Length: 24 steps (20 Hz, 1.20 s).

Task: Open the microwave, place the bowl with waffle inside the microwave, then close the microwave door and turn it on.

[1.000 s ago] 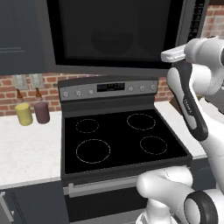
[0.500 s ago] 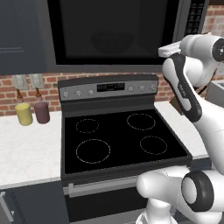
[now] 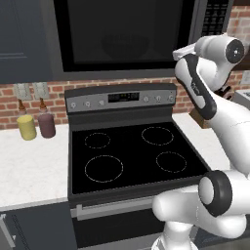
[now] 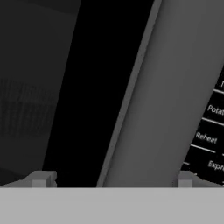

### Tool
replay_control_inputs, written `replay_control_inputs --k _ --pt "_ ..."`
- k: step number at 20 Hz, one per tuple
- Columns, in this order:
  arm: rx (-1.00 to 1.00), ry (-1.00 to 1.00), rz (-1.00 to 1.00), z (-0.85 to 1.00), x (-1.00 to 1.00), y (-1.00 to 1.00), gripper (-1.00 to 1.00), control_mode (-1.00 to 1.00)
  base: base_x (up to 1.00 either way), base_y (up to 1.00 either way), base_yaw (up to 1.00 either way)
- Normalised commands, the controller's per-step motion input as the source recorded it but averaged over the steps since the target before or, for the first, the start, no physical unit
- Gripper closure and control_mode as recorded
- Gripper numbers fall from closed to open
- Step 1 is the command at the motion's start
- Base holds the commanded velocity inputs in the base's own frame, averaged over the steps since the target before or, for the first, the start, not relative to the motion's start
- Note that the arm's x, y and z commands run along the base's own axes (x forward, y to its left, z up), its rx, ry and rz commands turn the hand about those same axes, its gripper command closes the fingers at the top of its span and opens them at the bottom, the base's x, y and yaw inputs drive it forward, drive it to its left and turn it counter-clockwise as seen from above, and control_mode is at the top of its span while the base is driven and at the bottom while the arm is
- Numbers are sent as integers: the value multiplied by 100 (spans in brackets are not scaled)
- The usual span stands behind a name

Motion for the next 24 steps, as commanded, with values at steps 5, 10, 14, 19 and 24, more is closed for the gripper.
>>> replay_control_inputs --k 5,10,14,19,24 --pt "-5 0 0 0 41 20 -100 -100 0 0 0" --pt "-6 0 0 -2 40 27 -100 -100 0 0 0" --pt "-6 0 0 -4 44 29 -100 -100 0 0 0" --pt "-7 1 0 -2 35 26 -100 -100 0 0 0" --pt "-1 5 0 13 -22 0 -100 -100 0 0 0"
